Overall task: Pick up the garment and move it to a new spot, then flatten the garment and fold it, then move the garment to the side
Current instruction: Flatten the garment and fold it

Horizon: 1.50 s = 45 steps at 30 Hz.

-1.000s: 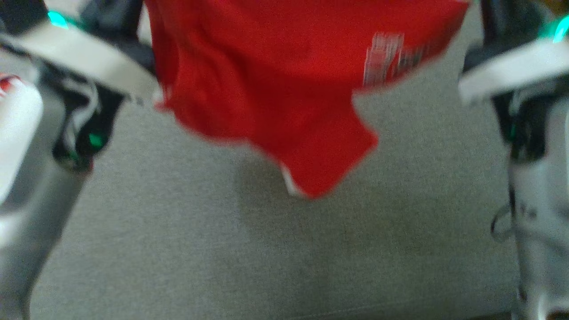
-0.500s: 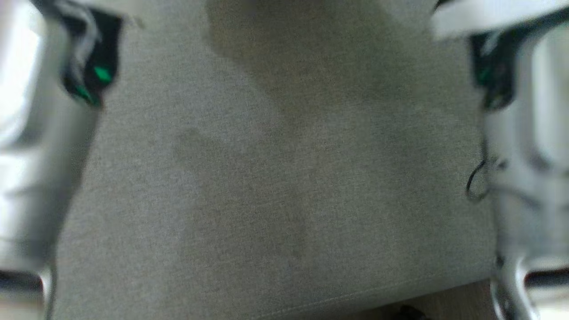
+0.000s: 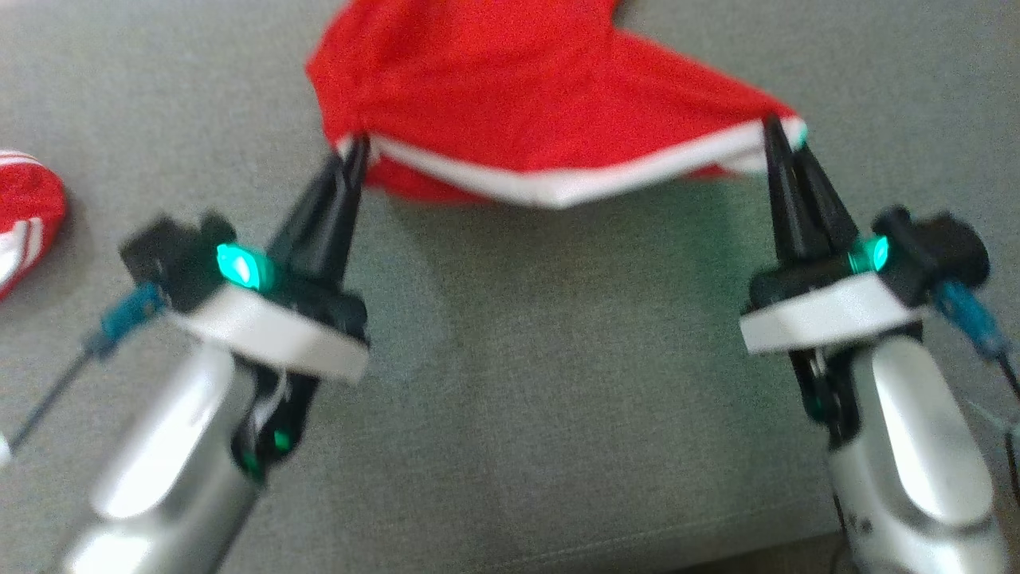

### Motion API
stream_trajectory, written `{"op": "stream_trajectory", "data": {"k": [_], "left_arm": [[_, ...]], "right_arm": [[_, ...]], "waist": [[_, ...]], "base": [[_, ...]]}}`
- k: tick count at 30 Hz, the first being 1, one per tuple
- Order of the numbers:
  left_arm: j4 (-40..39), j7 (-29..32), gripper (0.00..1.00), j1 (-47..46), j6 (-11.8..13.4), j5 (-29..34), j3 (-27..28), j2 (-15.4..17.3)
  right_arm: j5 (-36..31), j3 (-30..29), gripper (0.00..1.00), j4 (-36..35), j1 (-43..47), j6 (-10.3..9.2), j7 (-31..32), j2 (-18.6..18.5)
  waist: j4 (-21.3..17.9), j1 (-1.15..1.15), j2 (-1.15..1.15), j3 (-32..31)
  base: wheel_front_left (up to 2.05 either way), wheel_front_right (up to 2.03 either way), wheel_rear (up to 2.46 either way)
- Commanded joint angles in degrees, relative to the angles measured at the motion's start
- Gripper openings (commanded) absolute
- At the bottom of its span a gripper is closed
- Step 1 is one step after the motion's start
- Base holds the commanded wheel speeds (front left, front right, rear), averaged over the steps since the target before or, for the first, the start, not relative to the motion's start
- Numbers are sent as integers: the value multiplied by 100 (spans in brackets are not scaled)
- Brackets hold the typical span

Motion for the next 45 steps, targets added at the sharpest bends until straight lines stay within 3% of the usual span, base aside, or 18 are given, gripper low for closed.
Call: {"op": "stream_trajectory", "data": {"k": [1,13,21,29,34,39,45], "left_arm": [[-255,-84,0,25,40,22,200,198],[-1351,-147,0,2038,705,-211,-147,321],[-1412,125,0,2494,816,-616,-443,38],[-829,358,0,1948,677,-977,-478,-523],[-245,420,0,1267,555,-1218,-240,-841],[375,623,0,585,457,-1448,-108,-1150],[1095,560,0,46,360,-1543,42,-1406]], "right_arm": [[-37,21,0,-294,129,43,-70,55],[-136,-594,0,-2072,2374,43,560,121],[-95,-803,0,-2478,2530,43,1009,127],[-44,-845,0,-1868,1515,43,1317,-159],[20,-740,0,-1072,363,43,1502,-564],[73,-305,0,-61,-824,43,1607,-962],[161,309,0,1186,-1820,43,1524,-1155]], "waist": [[32,1,0,-241],[177,1,0,-1095],[527,1,0,-943],[868,1,0,-502],[1052,1,0,-132],[1238,1,0,169],[1405,1,0,256]], "base": [[0,0,0],[0,0,0],[0,0,0],[0,0,0],[0,0,0],[0,0,0],[0,0,0]]}}
